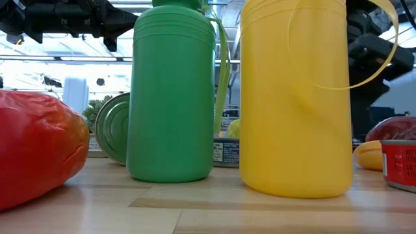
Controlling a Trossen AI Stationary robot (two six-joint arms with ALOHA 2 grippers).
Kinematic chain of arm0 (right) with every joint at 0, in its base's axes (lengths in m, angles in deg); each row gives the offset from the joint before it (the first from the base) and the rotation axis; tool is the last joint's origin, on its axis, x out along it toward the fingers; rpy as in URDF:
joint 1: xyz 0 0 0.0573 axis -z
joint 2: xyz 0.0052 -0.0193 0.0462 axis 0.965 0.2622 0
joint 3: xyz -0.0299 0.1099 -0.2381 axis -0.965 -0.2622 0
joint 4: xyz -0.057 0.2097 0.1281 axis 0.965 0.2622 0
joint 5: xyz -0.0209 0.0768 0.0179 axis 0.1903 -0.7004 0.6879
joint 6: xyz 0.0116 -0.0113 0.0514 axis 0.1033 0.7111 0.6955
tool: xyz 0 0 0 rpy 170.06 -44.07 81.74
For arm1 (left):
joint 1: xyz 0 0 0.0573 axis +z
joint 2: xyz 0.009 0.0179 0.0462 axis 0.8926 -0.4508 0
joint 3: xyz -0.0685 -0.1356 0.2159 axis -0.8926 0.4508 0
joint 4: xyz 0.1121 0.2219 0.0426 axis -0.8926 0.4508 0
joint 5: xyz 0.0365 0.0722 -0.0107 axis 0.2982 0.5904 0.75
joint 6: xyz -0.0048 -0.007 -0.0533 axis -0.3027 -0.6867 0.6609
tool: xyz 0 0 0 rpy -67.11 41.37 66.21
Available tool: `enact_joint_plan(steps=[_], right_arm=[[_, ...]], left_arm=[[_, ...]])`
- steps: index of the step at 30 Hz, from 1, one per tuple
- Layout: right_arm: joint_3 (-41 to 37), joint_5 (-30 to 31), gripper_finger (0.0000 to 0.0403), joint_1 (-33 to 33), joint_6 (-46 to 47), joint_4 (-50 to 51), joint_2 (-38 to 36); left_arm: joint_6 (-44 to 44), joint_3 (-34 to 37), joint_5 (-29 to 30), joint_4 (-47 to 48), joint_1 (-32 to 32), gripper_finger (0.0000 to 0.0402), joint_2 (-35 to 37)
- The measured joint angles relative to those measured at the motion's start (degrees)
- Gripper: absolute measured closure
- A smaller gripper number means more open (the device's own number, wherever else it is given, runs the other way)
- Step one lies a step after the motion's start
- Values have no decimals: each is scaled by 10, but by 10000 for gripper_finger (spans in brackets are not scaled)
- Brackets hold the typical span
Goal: Pick & Place Food Item
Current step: Put the red pomegranate into the right transparent bin
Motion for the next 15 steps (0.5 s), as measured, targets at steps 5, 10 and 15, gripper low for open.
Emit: enact_joint_plan(steps=[5,10,15], right_arm=[[-1,0,101,0,0,7,16],[0,0,101,0,0,6,17],[1,0,102,0,0,3,17]], left_arm=[[0,0,0,0,0,401,0],[0,0,0,4,0,401,0],[0,0,0,4,0,401,0]])
